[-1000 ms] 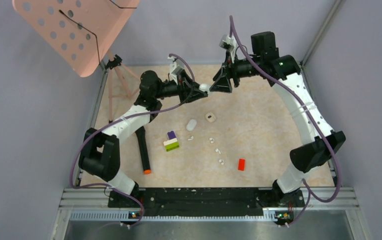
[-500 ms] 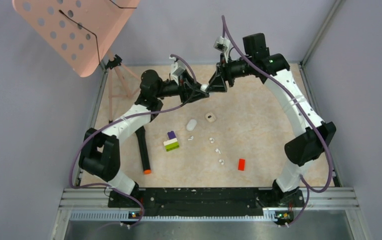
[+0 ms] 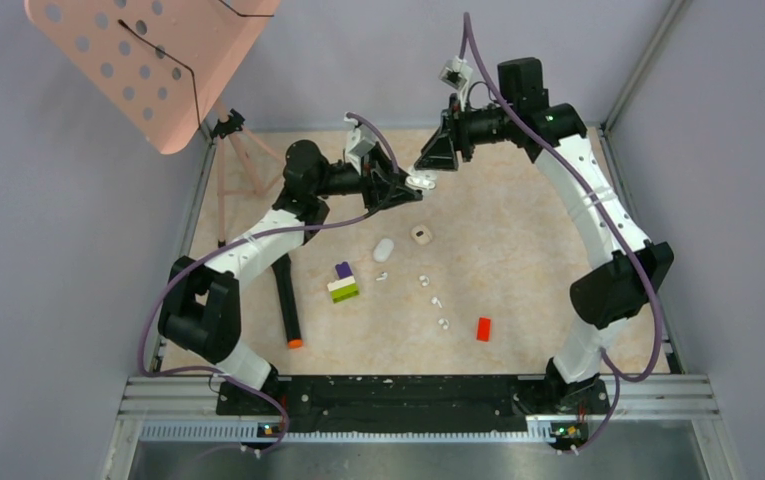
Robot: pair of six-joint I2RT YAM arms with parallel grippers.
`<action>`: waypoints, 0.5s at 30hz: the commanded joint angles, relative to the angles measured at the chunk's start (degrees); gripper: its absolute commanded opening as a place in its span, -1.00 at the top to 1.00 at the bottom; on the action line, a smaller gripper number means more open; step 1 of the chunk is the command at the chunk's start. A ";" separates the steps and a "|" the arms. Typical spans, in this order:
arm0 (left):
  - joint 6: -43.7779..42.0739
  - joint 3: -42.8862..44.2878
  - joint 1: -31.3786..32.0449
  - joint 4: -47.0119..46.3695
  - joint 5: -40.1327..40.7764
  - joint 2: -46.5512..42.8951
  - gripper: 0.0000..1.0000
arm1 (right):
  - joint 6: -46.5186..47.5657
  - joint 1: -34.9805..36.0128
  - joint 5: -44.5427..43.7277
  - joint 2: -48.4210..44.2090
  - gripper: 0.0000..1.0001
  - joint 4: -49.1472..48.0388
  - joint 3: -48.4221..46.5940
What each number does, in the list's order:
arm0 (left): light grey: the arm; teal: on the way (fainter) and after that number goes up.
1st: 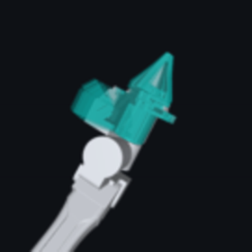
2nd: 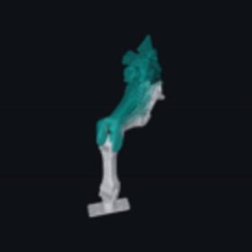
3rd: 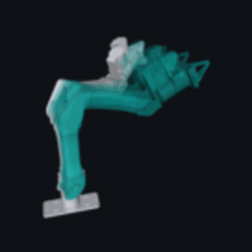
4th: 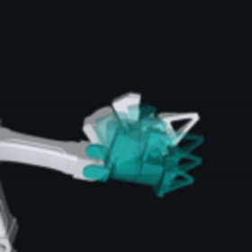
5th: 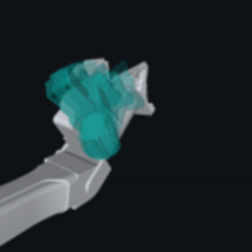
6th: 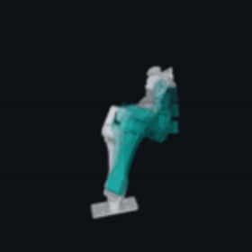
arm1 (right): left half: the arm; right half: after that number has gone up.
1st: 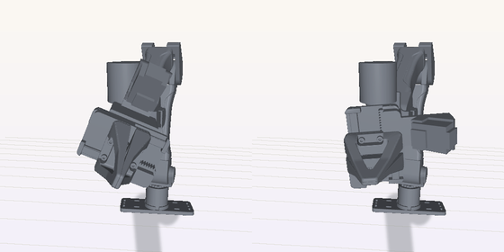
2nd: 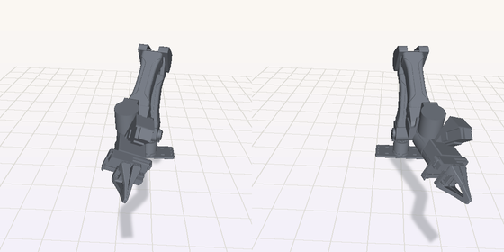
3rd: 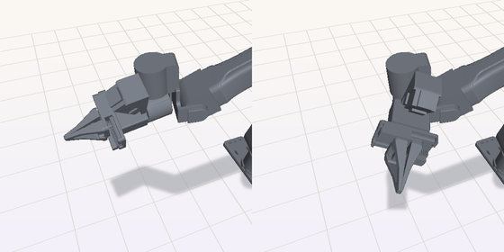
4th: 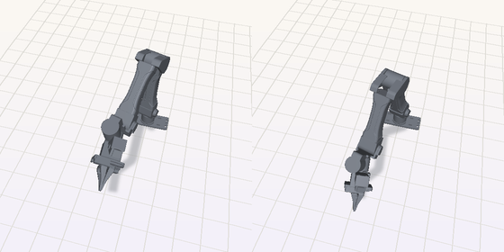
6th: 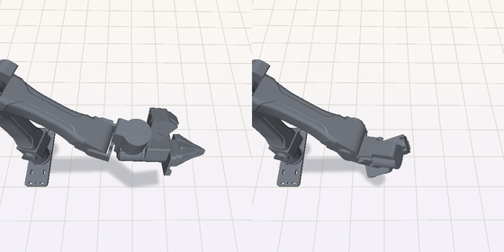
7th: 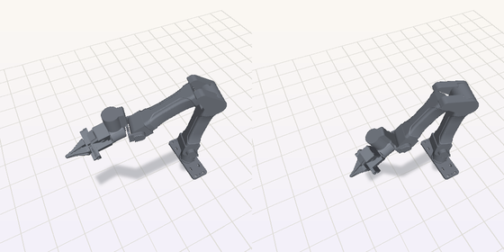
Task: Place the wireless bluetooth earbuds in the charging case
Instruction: Open the charging case.
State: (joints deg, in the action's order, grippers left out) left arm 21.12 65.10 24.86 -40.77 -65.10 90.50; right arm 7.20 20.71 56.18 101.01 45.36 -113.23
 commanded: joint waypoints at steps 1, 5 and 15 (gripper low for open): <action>-0.45 2.54 0.28 -3.52 -1.22 -1.39 1.00 | -0.87 -0.32 -0.08 0.62 -0.14 -2.91 0.41; 0.33 2.19 0.26 -3.40 0.08 -1.16 1.00 | -1.29 -0.48 0.42 0.36 -0.14 -2.99 -1.18; 3.18 0.60 -0.46 -2.50 4.40 -0.42 1.00 | -5.68 -4.48 4.25 -4.89 -0.20 -5.99 -2.05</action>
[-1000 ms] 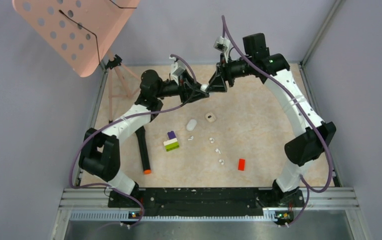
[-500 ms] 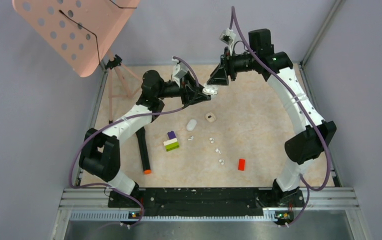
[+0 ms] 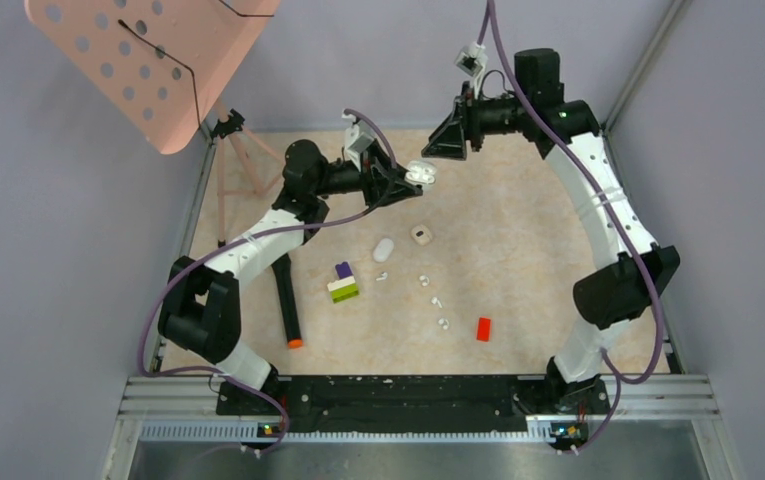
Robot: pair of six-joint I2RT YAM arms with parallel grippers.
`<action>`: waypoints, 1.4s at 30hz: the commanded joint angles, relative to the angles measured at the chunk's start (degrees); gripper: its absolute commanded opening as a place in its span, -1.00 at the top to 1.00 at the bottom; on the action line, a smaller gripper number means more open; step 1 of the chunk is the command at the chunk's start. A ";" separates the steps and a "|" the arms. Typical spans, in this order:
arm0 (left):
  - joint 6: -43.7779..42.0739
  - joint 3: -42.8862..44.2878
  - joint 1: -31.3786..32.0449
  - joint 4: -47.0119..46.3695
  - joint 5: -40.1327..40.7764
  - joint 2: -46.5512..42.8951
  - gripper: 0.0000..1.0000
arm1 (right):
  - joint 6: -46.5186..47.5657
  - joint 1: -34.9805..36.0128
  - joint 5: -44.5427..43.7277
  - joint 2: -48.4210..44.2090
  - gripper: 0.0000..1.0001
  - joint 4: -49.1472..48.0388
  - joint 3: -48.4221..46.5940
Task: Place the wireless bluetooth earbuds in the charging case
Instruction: Open the charging case, then pick up the earbud from the center of the board.
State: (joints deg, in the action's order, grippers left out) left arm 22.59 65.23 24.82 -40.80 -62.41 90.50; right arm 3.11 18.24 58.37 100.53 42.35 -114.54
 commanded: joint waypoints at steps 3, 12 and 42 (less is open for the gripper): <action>2.54 0.59 -0.85 -1.84 1.83 -0.49 1.00 | -0.53 -3.57 2.65 -6.77 -0.21 -2.93 3.43; 4.73 -4.53 -5.37 -0.09 2.43 -5.87 1.00 | 18.22 -2.98 -10.43 -17.71 -0.11 -0.11 32.50; 6.37 -22.18 -18.81 5.64 10.36 -24.48 1.00 | 2.44 21.49 -41.42 -5.30 0.23 -9.02 53.38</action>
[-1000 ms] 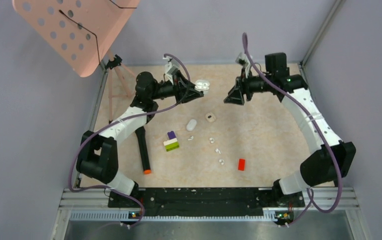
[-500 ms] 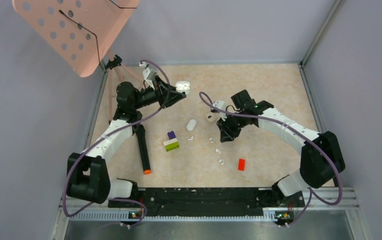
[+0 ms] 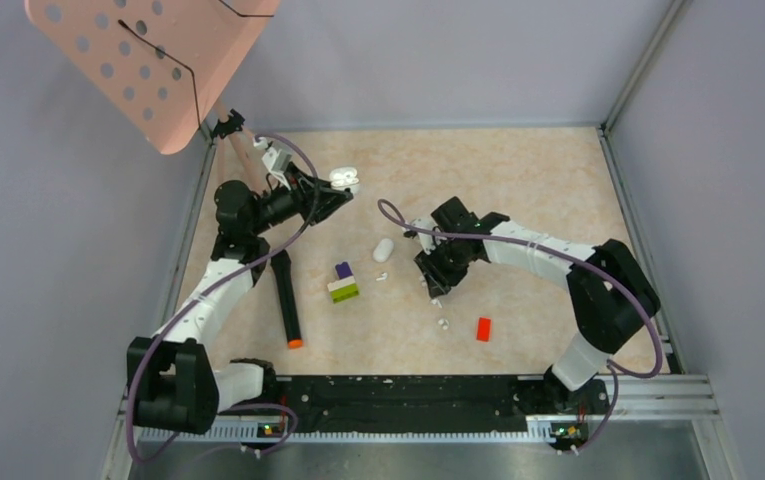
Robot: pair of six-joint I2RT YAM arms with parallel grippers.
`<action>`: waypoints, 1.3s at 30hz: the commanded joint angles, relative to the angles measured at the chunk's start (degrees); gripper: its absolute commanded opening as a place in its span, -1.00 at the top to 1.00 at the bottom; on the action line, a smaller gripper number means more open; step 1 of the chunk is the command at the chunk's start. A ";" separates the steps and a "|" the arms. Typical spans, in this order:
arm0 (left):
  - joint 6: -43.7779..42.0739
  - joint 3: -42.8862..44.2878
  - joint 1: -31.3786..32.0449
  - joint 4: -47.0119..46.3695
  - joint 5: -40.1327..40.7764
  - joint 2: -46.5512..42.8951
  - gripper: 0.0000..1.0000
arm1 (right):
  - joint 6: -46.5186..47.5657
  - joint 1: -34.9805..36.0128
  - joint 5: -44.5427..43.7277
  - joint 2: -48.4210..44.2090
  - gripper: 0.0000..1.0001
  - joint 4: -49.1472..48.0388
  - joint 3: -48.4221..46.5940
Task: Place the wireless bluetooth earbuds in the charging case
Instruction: Pick up the earbud from the center of the board.
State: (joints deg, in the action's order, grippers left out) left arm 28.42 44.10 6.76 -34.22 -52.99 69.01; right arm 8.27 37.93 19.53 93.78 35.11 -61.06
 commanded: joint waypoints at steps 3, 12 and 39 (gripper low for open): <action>0.58 -1.69 -1.09 -0.89 1.04 -3.93 1.00 | -2.85 2.35 -3.66 2.74 0.18 -1.98 -0.40; 0.58 -2.86 -1.62 -1.13 1.58 -5.11 1.00 | -3.35 2.47 -5.56 5.49 0.17 -1.89 -0.31; -0.30 -4.11 -1.93 -1.03 2.88 -5.53 1.00 | -3.17 5.35 -10.43 5.88 0.43 -2.09 2.42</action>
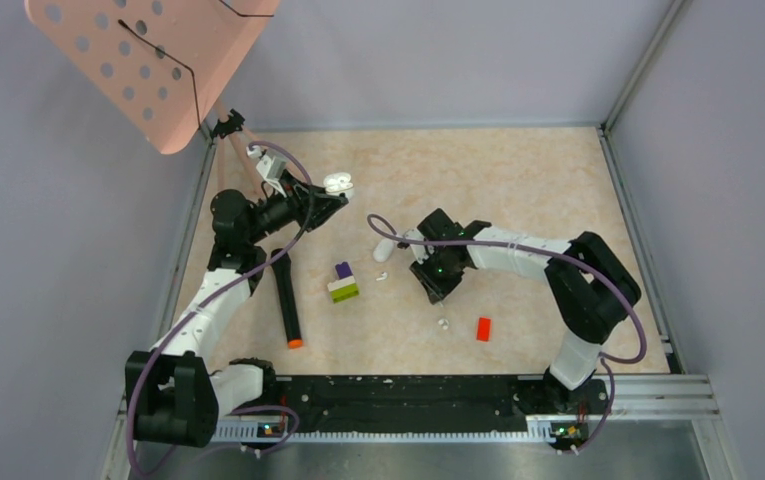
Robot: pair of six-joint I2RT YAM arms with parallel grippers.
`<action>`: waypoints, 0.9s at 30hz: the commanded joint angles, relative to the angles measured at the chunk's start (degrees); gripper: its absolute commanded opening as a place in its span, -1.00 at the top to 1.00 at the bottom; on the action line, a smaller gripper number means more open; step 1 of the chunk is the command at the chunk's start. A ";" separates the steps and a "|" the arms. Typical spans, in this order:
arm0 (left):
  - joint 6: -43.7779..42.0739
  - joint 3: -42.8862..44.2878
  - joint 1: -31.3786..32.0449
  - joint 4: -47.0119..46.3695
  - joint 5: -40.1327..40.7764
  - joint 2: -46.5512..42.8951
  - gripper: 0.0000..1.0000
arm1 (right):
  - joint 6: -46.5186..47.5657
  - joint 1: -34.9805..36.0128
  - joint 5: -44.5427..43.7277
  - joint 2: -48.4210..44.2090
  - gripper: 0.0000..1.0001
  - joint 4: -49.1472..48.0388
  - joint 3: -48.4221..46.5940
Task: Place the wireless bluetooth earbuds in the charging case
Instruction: Pick up the earbud from the center of the board.
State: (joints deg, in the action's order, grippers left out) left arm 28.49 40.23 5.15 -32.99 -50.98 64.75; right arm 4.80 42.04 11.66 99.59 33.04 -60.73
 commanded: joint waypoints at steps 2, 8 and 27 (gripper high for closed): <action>-0.37 -0.27 -0.31 -2.25 0.82 -1.05 1.00 | 0.22 1.30 -2.87 -0.02 0.41 -0.08 2.40; -0.33 0.08 -0.31 -2.68 0.73 -0.07 1.00 | 0.78 1.38 -3.35 -0.42 0.42 -1.01 3.37; 1.25 10.57 4.93 -10.92 -9.59 12.01 1.00 | 9.82 -3.33 2.51 -23.67 1.00 -8.10 -18.27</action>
State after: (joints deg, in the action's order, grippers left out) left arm 29.04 44.84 7.73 -36.99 -56.10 75.13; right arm 11.46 40.16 9.04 88.62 34.68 -71.92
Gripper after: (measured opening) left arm 0.336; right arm 0.053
